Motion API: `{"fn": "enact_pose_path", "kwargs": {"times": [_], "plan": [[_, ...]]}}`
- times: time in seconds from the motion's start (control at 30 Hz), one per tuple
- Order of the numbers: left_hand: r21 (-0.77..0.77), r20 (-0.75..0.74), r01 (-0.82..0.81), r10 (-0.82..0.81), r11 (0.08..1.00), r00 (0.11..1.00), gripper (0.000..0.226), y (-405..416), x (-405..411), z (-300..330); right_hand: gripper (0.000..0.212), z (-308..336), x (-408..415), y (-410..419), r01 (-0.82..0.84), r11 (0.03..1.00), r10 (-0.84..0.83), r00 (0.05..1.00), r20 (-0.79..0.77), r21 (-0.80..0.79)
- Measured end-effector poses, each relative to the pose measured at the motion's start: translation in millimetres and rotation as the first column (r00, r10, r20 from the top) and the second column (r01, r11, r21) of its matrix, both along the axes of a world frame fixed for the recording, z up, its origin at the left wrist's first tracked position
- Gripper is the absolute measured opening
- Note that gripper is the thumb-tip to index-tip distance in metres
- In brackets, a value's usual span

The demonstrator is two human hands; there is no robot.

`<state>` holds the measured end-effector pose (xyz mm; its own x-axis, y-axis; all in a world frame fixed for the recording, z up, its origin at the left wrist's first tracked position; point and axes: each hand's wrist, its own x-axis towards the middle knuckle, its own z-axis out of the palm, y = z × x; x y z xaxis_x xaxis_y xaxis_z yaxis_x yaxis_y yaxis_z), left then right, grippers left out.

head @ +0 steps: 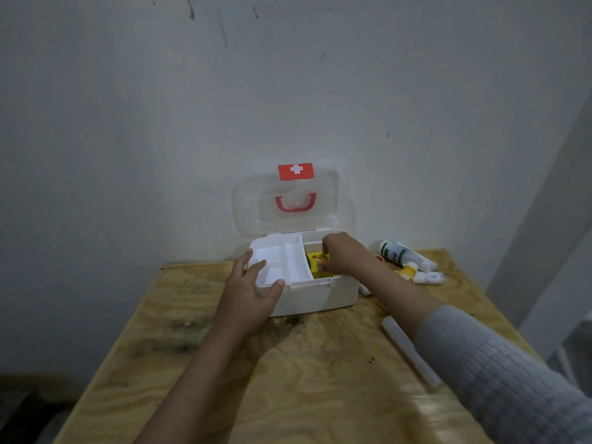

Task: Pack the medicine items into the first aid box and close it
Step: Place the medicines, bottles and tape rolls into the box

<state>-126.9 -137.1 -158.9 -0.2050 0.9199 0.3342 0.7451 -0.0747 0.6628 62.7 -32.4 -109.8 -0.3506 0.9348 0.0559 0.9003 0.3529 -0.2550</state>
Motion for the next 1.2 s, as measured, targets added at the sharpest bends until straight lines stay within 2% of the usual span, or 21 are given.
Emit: {"fn": "enact_pose_path", "kwargs": {"times": [0.2, 0.33, 0.47, 0.57, 0.7, 0.8, 0.9, 1.2], "plan": [[0.01, -0.005, -0.002, 0.002, 1.0, 1.0, 0.06, 1.2, 0.3, -0.8, 0.041, 1.2, 2.4, 2.2, -0.098, 0.991, 0.092, 0.993, -0.07, -0.09], [-0.001, -0.007, -0.005, 0.005, 1.0, 1.0, 0.059, -0.5, 1.9, 1.6, 0.045, 2.7, 4.1, 2.1, -0.092, 0.993, 0.086, 0.993, -0.087, -0.078], [-0.002, 0.006, 0.0, 0.0, 1.0, 1.0, 0.058, -1.1, 0.8, 2.5, 0.038, 23.1, 25.4, -11.6, 0.0, 0.999, 0.012, 0.938, -0.347, 0.035], [0.008, 0.016, 0.008, -0.008, 1.0, 1.0, 0.057, -0.6, -0.6, 1.2, 0.03, 38.6, 57.9, -43.9, 0.086, 0.99, -0.027, 0.897, -0.441, 0.114], [0.022, 0.045, 0.007, -0.008, 1.0, 0.999, 0.055, 0.6, -2.9, -0.2, 0.03, 29.5, 108.2, -103.7, 0.17, 0.985, -0.154, 0.943, -0.294, 0.029], [0.03, 0.049, 0.001, -0.002, 1.0, 0.999, 0.051, 0.6, -5.8, -1.2, 0.032, 3.1, 137.2, -146.1, 0.27, 0.962, -0.273, 0.943, -0.193, -0.043], [0.038, 0.063, 0.004, -0.006, 0.999, 0.998, 0.049, -1.2, -6.6, -0.5, 0.035, -23.9, 150.9, -178.9, 0.325, 0.945, -0.325, 0.937, -0.13, -0.025], [0.015, 0.066, 0.015, -0.016, 1.0, 0.998, 0.05, -2.4, -4.1, 3.9, 0.043, -52.1, 143.6, -201.5, 0.377, 0.921, -0.365, 0.924, -0.116, 0.098]]}}
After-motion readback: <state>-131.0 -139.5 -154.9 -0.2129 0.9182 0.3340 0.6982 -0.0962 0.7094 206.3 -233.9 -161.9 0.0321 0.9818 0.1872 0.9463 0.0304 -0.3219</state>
